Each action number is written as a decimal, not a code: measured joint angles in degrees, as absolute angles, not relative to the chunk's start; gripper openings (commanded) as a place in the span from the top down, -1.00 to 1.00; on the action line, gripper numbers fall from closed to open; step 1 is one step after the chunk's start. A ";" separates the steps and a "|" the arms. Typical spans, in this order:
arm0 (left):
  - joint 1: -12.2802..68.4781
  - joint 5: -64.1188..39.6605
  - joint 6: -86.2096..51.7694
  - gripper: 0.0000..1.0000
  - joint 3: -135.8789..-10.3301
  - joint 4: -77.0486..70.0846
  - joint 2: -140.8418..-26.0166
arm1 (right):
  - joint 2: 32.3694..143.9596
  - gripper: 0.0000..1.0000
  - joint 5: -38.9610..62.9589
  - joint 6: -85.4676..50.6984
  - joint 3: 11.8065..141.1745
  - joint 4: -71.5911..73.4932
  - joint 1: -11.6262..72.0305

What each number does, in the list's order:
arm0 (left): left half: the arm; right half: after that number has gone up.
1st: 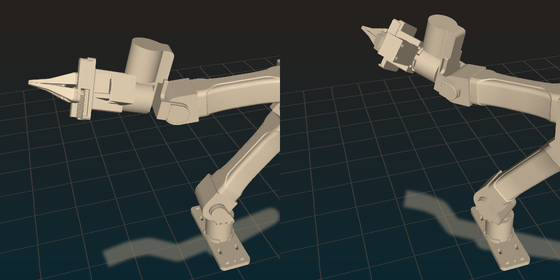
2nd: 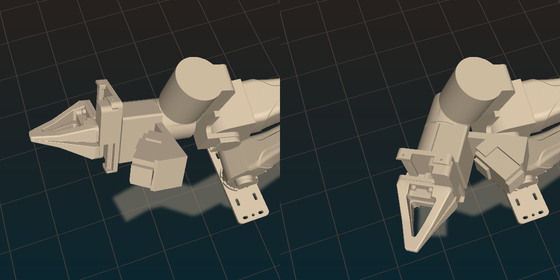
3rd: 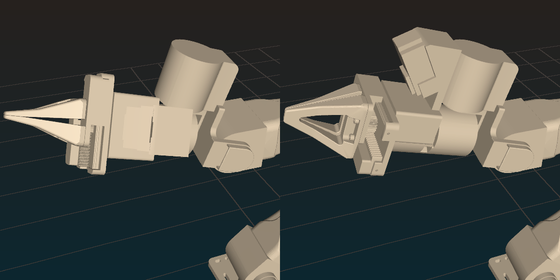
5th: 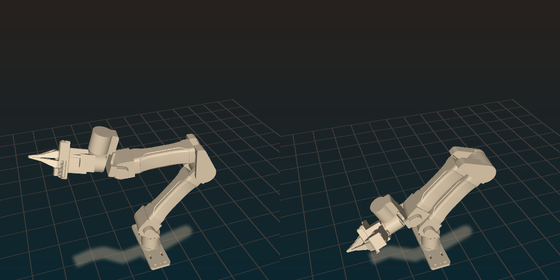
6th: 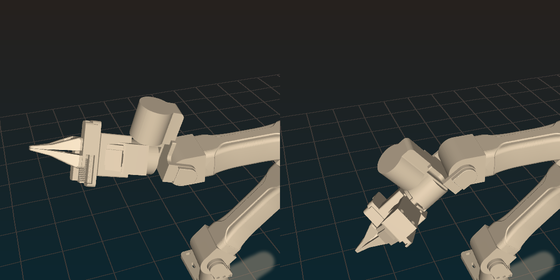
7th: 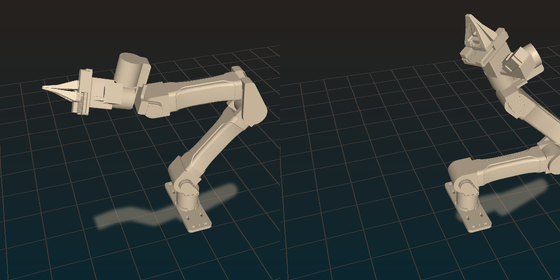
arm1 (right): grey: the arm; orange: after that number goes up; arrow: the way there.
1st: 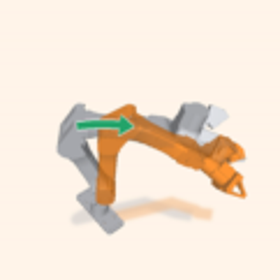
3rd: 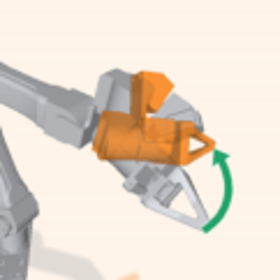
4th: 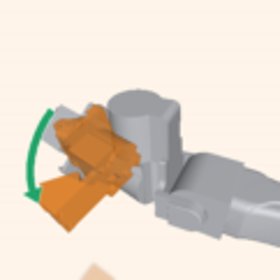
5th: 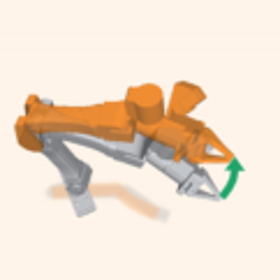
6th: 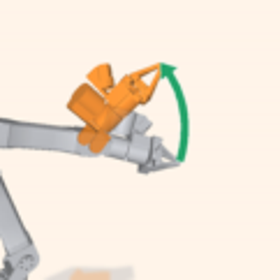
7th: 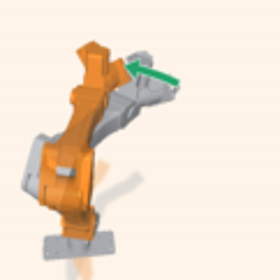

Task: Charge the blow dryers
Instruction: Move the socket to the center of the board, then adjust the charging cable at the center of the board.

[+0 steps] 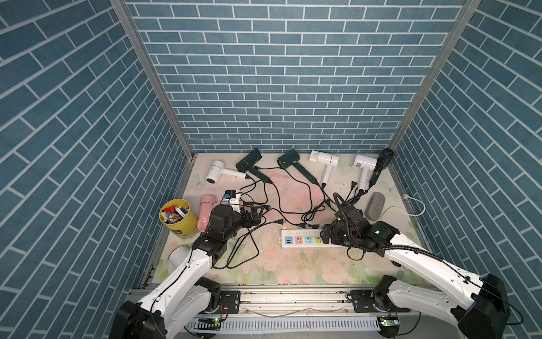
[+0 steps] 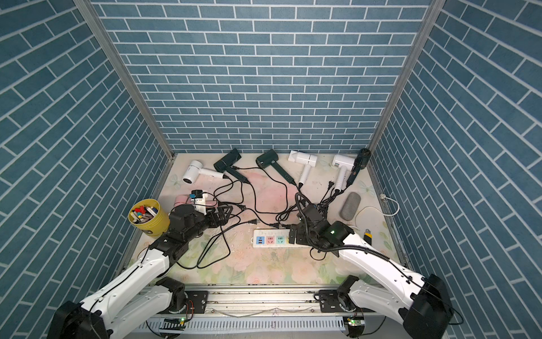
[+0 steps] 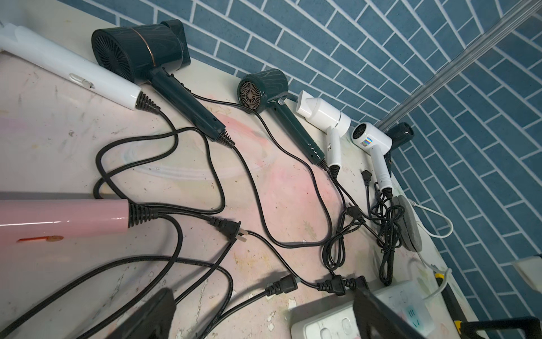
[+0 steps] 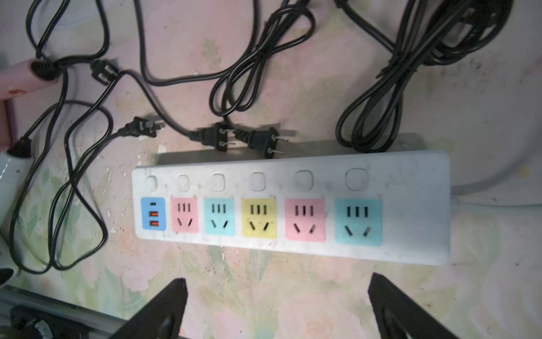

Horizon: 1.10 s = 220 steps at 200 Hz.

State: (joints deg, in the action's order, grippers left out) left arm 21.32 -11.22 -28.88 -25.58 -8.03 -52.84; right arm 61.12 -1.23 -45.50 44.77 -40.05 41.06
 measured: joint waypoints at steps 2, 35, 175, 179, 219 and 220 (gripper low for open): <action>21.41 -11.18 -28.80 -0.99 -25.67 -7.99 -52.86 | 61.36 -0.98 -1.15 -45.32 44.97 -40.23 40.66; 22.65 -10.02 -27.75 -0.99 -26.44 -7.22 -52.64 | 67.20 -0.98 1.65 -40.12 53.08 -43.20 32.08; 25.32 -8.62 -25.65 -0.99 -28.36 -6.74 -57.60 | 88.18 -0.36 4.89 -30.15 64.34 -44.07 4.89; 25.36 -8.64 -25.65 -0.99 -28.36 -6.74 -57.89 | 88.97 -0.33 5.19 -30.06 64.38 -43.75 4.56; 26.17 -8.62 -25.23 -0.99 -28.67 -6.76 -59.79 | 98.96 -0.32 7.99 -29.47 68.25 -40.77 2.09; 26.20 -8.64 -25.21 -0.99 -28.71 -6.76 -59.83 | 99.24 -0.31 8.01 -29.45 68.40 -40.69 2.02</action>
State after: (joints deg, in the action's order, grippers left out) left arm 26.20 -8.64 -25.21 -28.71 -6.76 -59.83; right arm 99.24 8.01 -29.45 68.40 -40.69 2.02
